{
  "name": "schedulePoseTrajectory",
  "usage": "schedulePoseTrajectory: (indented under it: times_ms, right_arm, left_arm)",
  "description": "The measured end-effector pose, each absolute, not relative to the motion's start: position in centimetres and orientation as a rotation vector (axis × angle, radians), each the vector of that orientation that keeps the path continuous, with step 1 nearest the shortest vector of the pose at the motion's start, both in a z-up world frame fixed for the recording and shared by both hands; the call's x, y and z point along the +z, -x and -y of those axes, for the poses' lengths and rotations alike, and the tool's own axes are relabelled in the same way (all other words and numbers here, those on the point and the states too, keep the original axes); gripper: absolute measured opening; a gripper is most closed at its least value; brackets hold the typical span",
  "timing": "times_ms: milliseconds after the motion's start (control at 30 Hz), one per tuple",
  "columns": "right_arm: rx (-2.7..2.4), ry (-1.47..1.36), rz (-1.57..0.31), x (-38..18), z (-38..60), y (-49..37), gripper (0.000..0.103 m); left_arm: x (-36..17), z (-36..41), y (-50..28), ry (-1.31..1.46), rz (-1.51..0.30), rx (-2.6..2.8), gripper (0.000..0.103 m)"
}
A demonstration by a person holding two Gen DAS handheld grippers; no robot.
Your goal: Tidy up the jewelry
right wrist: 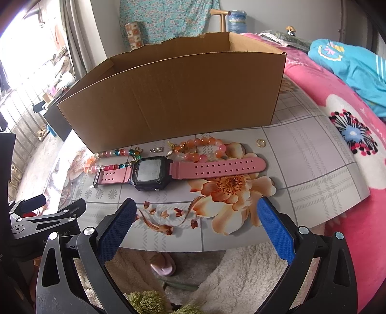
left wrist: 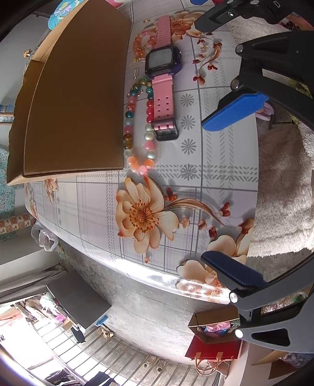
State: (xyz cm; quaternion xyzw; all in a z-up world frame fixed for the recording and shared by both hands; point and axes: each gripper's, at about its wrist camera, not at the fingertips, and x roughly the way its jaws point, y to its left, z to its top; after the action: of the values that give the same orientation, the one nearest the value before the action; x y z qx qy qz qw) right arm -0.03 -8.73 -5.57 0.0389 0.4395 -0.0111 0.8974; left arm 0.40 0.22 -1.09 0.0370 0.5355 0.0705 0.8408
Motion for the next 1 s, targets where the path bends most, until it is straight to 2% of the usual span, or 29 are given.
schedulePoseTrajectory:
  times_ms: [633, 1000]
  right_arm:
    - [-0.009, -0.102, -0.909, -5.5, 9.5, -0.1, 0.096]
    - [0.058, -0.135, -0.866, -4.5, 9.8, 0.7, 0.096]
  left_arm:
    - [-1.1, 0.0, -0.3, -0.102, -1.123, 0.175, 0.097]
    - [0.5, -3.3, 0.5, -0.022, -1.010, 0.072, 0.097]
